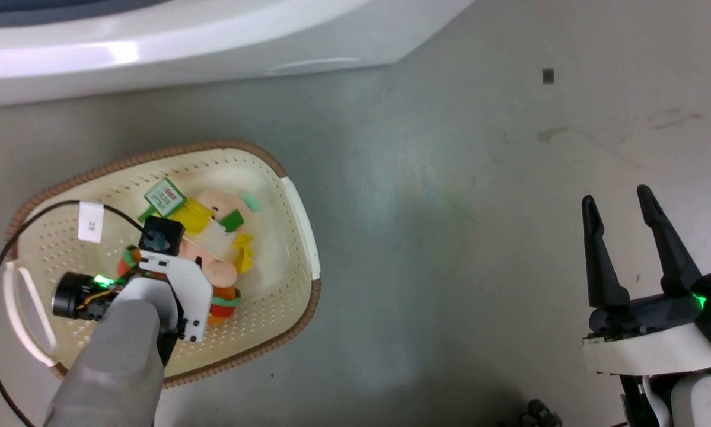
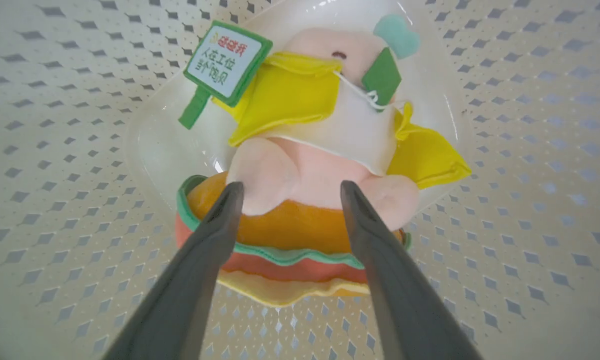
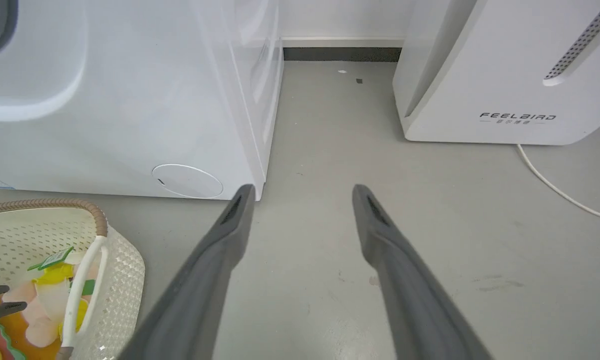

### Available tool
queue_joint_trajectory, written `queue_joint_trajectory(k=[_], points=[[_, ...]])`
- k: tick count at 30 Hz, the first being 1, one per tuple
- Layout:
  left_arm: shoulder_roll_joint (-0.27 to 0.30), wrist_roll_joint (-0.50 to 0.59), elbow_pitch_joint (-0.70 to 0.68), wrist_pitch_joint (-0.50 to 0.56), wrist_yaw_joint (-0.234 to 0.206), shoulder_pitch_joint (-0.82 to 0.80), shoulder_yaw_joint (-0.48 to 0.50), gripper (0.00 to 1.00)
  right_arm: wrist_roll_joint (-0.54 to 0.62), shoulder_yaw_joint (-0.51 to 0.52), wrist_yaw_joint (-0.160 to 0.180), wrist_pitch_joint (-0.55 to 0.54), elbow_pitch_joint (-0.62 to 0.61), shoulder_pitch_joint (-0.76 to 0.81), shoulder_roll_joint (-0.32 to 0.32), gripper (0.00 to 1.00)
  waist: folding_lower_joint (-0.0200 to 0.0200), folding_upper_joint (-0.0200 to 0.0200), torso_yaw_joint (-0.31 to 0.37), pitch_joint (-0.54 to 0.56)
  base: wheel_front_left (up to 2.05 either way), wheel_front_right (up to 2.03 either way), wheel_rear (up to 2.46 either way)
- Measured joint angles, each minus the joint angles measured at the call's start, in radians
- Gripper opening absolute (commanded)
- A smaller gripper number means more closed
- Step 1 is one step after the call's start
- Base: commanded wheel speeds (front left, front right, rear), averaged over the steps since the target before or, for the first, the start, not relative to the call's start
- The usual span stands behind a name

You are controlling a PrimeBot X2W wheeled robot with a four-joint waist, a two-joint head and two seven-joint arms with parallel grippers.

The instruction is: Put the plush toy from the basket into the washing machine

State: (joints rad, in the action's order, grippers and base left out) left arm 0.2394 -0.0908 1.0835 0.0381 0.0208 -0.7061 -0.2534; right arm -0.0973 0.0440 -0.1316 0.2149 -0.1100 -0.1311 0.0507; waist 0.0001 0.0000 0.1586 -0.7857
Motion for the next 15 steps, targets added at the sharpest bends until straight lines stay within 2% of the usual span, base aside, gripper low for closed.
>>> queue_joint_trajectory(k=[15], points=[[0.031, -0.009, 0.146, -0.022, 0.0, -0.138, -0.067, 1.0, -0.027, 0.002, 0.0, 0.032, -0.019, -0.027, 0.0, 1.0, 0.0, 0.0, 0.033, -0.158, 0.0, 0.0, 0.0]])
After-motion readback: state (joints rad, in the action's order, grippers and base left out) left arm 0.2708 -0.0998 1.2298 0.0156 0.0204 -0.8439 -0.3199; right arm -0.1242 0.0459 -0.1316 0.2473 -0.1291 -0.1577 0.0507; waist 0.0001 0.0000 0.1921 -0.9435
